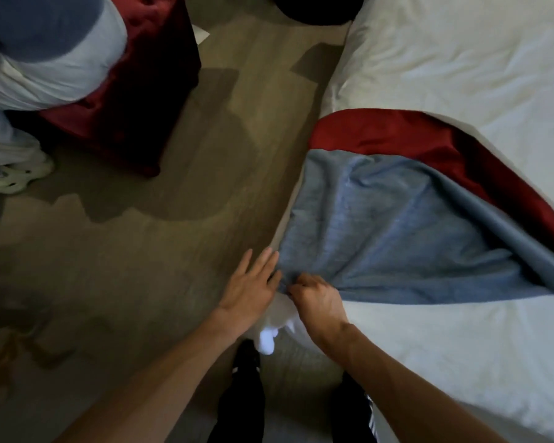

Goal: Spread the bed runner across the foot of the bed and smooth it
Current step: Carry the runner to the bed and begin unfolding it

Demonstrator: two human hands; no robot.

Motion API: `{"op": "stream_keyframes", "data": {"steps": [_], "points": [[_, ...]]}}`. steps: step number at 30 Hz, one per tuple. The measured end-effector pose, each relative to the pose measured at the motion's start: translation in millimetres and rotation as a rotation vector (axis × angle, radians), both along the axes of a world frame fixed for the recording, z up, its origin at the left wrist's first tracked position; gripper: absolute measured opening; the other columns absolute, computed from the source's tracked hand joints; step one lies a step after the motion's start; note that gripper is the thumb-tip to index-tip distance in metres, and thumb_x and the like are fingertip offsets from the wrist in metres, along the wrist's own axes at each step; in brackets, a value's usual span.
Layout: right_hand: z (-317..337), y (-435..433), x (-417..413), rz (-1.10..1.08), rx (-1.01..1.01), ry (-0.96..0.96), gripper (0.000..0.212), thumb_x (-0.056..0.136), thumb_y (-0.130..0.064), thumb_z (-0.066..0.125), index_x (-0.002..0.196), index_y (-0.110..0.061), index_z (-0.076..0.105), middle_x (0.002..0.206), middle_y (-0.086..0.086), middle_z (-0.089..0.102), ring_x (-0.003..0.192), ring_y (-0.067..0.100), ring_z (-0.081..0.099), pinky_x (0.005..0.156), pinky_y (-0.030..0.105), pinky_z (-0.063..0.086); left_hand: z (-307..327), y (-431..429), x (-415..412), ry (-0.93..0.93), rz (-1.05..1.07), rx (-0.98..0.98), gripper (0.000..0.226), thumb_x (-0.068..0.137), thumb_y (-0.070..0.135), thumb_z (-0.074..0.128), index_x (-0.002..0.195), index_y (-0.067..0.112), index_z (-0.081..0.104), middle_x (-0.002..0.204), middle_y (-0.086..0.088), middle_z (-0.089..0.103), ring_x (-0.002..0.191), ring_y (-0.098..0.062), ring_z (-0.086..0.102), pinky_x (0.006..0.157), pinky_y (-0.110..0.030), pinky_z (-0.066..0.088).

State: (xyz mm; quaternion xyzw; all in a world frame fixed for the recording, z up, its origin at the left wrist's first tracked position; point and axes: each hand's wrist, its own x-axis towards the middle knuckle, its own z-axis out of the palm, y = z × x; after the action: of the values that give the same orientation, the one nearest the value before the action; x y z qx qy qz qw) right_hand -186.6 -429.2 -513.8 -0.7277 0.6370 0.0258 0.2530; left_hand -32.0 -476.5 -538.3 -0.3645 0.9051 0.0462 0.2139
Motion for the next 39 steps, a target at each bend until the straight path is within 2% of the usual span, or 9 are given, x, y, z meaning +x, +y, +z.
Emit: {"op": "stream_keyframes", "data": {"steps": [4,11,15,20,22,25,29,36,39], "points": [[-6.1,-14.0,31.5,-0.032,-0.004,0.038,0.025,0.094,-0.021,0.049,0.112,-0.016,0.066,0.117,0.004,0.058,0.107,0.024,0.052,0.082,0.034,0.048,-5.4,-17.9,29.7,0.026,-0.022,-0.004,0.054,0.095,0.017,0.043,0.146,0.013,0.026,0.157,-0.017,0.006,0.144,-0.033,-0.002,0.114,-0.052,-0.003],[-15.4,-29.8,65.3,-0.065,-0.007,0.061,0.026,0.094,-0.014,0.048,0.114,-0.011,0.064,0.121,0.009,0.054,0.110,0.029,0.050,0.077,0.036,0.046,-17.1,-31.2,58.8,0.035,0.043,-0.035,0.057,0.097,0.023,0.043,0.148,0.018,0.018,0.158,-0.014,0.004,0.145,-0.031,-0.004,0.115,-0.050,-0.001],[-19.9,-22.5,66.3,-0.069,-0.023,0.069,0.026,0.091,-0.009,0.051,0.113,-0.009,0.063,0.121,0.009,0.053,0.110,0.029,0.050,0.074,0.038,0.047,-20.6,-25.5,58.2,0.039,0.059,0.007,0.059,0.093,0.016,0.049,0.146,0.019,0.024,0.157,-0.016,0.001,0.144,-0.032,-0.005,0.116,-0.051,0.002],[-9.3,-20.1,58.0,-0.027,-0.100,0.055,0.017,0.075,-0.013,0.072,0.092,-0.010,0.071,0.088,0.009,0.064,0.083,0.027,0.063,0.070,0.035,0.052,-19.2,-26.5,44.8,0.092,0.068,0.038,0.064,0.094,0.019,0.047,0.149,0.020,0.015,0.158,-0.013,0.000,0.145,-0.028,-0.004,0.117,-0.046,0.003],[-2.0,-22.3,46.5,-0.024,-0.119,0.065,0.020,0.069,-0.017,0.076,0.088,-0.012,0.072,0.080,0.006,0.064,0.075,0.025,0.063,0.070,0.033,0.052,-14.2,-31.1,34.5,0.135,0.080,0.045,0.061,0.095,0.023,0.043,0.149,0.021,0.015,0.158,-0.012,0.003,0.145,-0.027,0.000,0.116,-0.045,0.004],[9.7,-29.5,18.5,-0.089,-0.149,0.084,0.020,0.070,-0.013,0.074,0.089,-0.009,0.069,0.083,0.010,0.063,0.078,0.029,0.062,0.075,0.037,0.052,-2.2,-40.9,14.0,0.195,0.093,0.071,0.060,0.093,0.025,0.042,0.149,0.020,0.018,0.158,-0.010,0.010,0.144,-0.024,0.009,0.116,-0.041,0.007],[27.3,-45.2,-28.0,-0.137,-0.133,0.166,0.021,0.082,-0.018,0.060,0.101,-0.009,0.062,0.100,0.012,0.060,0.096,0.031,0.057,0.091,0.039,0.044,16.3,-54.8,-24.2,0.267,0.129,0.038,0.056,0.094,0.025,0.036,0.148,0.018,0.022,0.155,-0.008,0.020,0.142,-0.020,0.019,0.114,-0.037,0.013],[52.2,-73.5,-118.0,-0.259,-0.180,0.168,0.010,0.068,-0.006,0.067,0.077,-0.005,0.062,0.080,0.015,0.060,0.075,0.036,0.060,0.070,0.040,0.049,39.0,-84.9,-113.7,0.293,0.069,0.009,0.057,0.094,0.025,0.034,0.148,0.016,0.019,0.155,-0.009,0.020,0.141,-0.022,0.020,0.115,-0.039,0.013],[52.5,-86.2,-162.8,-0.273,-0.179,0.159,0.008,0.071,-0.005,0.065,0.079,-0.005,0.062,0.082,0.015,0.061,0.078,0.035,0.059,0.071,0.040,0.048,40.2,-98.4,-160.6,0.290,0.095,0.011,0.056,0.094,0.023,0.035,0.148,0.016,0.020,0.154,-0.009,0.021,0.141,-0.022,0.020,0.114,-0.039,0.014]]}}
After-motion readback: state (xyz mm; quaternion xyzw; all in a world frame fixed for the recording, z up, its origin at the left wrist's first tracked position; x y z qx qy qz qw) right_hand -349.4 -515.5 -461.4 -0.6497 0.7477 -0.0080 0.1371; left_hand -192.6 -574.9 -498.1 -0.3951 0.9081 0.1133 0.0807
